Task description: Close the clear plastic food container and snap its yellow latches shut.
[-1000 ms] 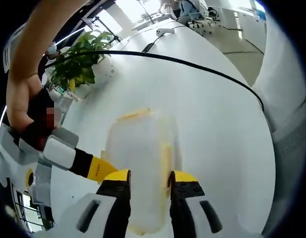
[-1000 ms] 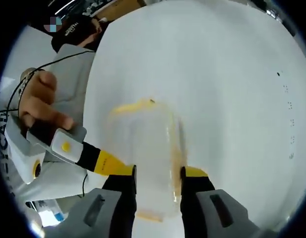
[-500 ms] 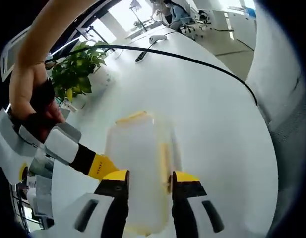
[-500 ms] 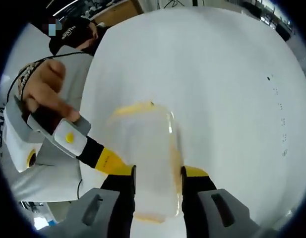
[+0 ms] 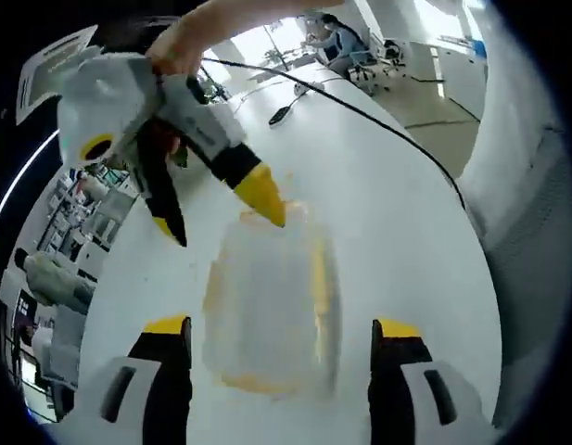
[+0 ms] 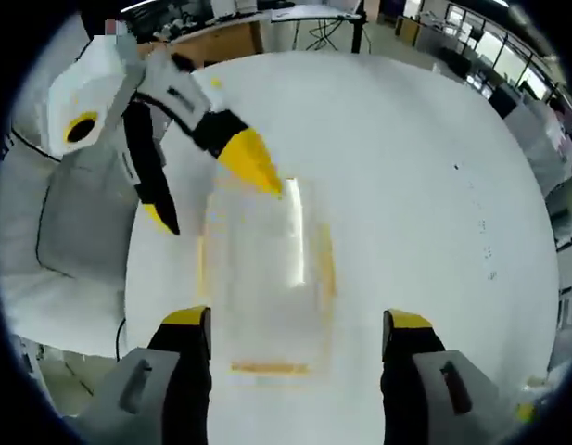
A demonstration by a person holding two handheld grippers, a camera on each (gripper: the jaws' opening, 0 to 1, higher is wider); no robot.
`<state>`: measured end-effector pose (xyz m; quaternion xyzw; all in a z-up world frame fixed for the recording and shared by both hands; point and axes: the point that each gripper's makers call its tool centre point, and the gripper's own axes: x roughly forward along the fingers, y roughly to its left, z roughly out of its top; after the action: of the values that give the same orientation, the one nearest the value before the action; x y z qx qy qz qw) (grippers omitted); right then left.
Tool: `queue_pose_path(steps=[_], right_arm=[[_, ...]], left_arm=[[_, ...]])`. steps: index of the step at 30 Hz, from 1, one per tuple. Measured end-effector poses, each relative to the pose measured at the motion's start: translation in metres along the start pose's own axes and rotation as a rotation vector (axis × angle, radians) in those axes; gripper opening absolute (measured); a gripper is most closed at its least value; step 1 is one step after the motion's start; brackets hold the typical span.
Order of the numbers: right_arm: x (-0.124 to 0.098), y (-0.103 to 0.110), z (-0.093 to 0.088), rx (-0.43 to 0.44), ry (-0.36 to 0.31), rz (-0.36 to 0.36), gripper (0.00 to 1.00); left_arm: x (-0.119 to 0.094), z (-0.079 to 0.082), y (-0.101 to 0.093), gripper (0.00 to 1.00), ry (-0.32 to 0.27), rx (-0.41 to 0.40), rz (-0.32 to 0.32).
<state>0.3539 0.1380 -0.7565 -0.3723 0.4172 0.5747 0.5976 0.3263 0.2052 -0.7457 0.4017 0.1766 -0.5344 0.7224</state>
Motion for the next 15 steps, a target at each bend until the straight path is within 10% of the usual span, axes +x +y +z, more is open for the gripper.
queue_pose_path(steps=[15], right_arm=[[0.021,0.017,-0.032,-0.027,0.03,-0.007,0.84]], left_arm=[[0.018,-0.02,0.015,0.87,0.066,-0.062,-0.142]])
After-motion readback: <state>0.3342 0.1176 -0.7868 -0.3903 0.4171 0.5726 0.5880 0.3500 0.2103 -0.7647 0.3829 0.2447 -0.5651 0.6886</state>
